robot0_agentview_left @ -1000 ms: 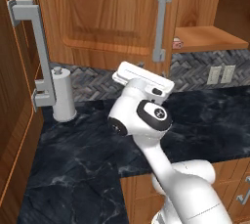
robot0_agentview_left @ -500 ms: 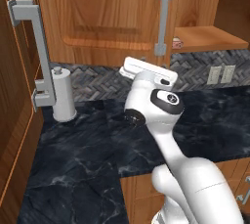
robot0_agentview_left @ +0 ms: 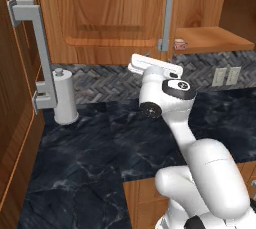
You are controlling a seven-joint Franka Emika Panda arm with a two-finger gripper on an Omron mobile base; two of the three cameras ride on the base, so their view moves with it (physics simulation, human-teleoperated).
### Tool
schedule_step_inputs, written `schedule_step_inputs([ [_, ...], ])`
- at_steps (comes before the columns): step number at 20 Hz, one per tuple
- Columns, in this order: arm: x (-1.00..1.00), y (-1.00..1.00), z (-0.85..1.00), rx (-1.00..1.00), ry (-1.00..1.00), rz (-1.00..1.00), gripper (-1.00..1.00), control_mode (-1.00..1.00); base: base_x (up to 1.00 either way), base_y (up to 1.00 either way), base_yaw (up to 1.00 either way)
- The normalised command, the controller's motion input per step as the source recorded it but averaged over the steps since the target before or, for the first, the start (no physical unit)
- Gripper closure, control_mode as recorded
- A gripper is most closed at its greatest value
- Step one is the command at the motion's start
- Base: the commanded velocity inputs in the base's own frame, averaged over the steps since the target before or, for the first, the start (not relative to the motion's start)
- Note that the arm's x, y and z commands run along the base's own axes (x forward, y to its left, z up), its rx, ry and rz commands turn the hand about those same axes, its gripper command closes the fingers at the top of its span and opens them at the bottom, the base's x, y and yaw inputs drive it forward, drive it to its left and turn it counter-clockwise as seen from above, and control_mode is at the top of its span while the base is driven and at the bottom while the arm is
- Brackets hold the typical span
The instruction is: Pick up the bar soap and sponge from the sink, and place them back in the cabinet, and close the cabinet doors.
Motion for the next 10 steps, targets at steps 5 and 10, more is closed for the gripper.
schedule_step_inputs([
  [5, 0.37, -0.06, 0.00, 0.00, 0.00, 0.06, -1.00, -1.00, 0.00, 0.00, 0.00],
  [10, 0.36, -0.04, 0.00, 0.00, 0.00, 0.05, -1.00, -1.00, 0.00, 0.00, 0.00],
])
